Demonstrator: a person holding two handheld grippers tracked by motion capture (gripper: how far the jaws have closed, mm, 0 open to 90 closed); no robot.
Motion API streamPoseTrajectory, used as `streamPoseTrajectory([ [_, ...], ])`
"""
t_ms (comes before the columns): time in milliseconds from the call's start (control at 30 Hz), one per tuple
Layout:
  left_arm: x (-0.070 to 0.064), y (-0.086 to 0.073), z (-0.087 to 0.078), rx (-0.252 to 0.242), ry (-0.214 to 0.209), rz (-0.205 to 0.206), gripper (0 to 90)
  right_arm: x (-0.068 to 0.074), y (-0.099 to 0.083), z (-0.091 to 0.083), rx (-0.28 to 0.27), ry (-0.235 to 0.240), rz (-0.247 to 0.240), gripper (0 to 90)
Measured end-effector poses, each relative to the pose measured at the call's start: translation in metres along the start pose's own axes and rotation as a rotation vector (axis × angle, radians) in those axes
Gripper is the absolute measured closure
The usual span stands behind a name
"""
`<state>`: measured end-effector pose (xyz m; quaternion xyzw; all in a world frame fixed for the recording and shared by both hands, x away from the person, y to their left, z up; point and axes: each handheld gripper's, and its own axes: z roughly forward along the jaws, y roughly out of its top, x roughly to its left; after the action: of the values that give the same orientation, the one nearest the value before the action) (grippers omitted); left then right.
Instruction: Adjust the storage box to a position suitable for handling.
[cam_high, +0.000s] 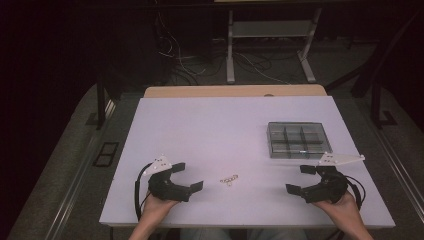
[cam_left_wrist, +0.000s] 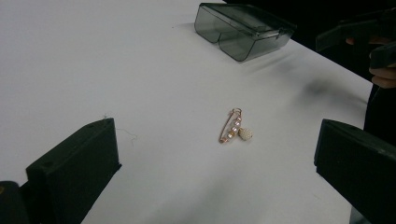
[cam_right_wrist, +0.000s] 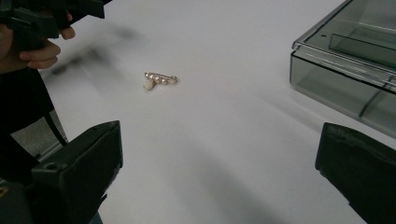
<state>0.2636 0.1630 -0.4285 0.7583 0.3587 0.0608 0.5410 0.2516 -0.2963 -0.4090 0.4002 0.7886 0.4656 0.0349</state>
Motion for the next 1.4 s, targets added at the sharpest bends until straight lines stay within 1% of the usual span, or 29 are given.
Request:
streamPoseTrajectory([
  [233, 0.0, 0.0, 0.0, -0.001, 0.002, -0.003, 0.0, -0.009, 0.001, -0.011, -0.002, -0.02, 0.004, 0.6],
  [333, 0.0, 0.0, 0.0, -0.003, 0.002, -0.006, 0.0, -0.015, 0.004, -0.018, -0.001, -0.032, 0.006, 0.6],
  [533, 0.0, -0.001, 0.0, -0.008, 0.005, -0.012, 0.0, -0.021, 0.011, -0.024, 0.013, -0.046, -0.003, 0.6],
  [600, 0.0, -0.001, 0.0, -0.007, 0.005, -0.011, 0.0, -0.023, 0.013, -0.025, 0.011, -0.048, -0.01, 0.6],
  [767, 0.0, -0.001, 0.0, -0.005, 0.003, -0.009, 0.0, -0.028, 0.017, -0.026, 0.015, -0.05, -0.008, 0.6],
  [1067, 0.0, -0.001, 0.001, -0.002, 0.003, -0.01, 0.0, -0.037, 0.022, -0.023, 0.026, -0.052, -0.002, 0.6],
  [1300, 0.0, -0.001, 0.0, -0.009, 0.01, -0.017, 0.0, -0.046, 0.033, -0.027, 0.033, -0.068, 0.0, 0.6],
  [1400, 0.0, -0.001, 0.0, -0.011, 0.009, -0.019, 0.0, -0.052, 0.038, -0.029, 0.048, -0.069, -0.002, 0.6],
])
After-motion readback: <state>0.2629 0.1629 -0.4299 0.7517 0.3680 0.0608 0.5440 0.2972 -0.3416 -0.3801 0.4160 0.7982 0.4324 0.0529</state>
